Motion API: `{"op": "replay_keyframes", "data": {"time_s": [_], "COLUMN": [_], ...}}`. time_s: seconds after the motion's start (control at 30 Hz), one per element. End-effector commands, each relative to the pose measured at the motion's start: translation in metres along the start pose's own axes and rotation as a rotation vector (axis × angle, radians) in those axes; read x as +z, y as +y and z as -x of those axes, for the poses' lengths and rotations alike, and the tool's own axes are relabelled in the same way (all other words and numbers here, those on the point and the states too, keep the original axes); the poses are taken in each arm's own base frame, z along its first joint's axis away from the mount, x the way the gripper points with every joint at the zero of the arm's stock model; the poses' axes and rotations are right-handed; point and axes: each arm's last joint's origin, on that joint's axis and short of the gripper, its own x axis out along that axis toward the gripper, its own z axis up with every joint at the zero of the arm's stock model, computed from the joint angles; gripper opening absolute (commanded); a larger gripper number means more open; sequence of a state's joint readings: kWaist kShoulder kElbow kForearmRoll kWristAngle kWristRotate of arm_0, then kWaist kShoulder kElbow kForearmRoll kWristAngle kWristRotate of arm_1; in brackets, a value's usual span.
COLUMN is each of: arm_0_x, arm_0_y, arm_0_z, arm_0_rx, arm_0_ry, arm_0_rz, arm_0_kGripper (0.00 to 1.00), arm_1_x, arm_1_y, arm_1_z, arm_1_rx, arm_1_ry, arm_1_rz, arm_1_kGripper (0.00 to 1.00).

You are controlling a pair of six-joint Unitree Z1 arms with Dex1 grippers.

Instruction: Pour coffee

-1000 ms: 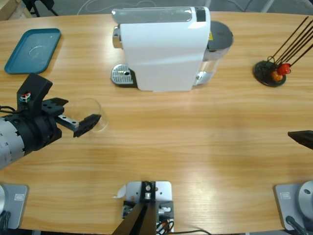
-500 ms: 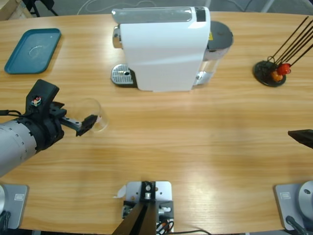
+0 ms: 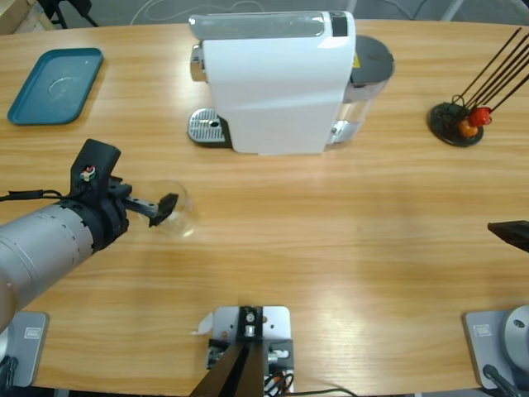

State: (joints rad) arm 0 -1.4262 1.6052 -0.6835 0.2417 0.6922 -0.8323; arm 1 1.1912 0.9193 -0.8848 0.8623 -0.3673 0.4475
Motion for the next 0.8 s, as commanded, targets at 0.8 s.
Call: {"op": "replay_keyframes", "data": {"time_s": [0.8], "arm_0_x": [0.007], "arm_0_y": [-0.014], "arm_0_z": [0.016], "arm_0_rx": [-0.268], "arm_0_ry": [-0.074], "arm_0_rz": [-0.058], "arm_0_kGripper": [0.936], "arm_1_x": [-0.007], "arm_1_y": [-0.002], "arm_1_z": [-0.007], "arm_1_rx": [-0.047], "arm_1_ry": [0.037], "arm_1_rz": [-0.001], "arm_1_kGripper": [1.0]}}
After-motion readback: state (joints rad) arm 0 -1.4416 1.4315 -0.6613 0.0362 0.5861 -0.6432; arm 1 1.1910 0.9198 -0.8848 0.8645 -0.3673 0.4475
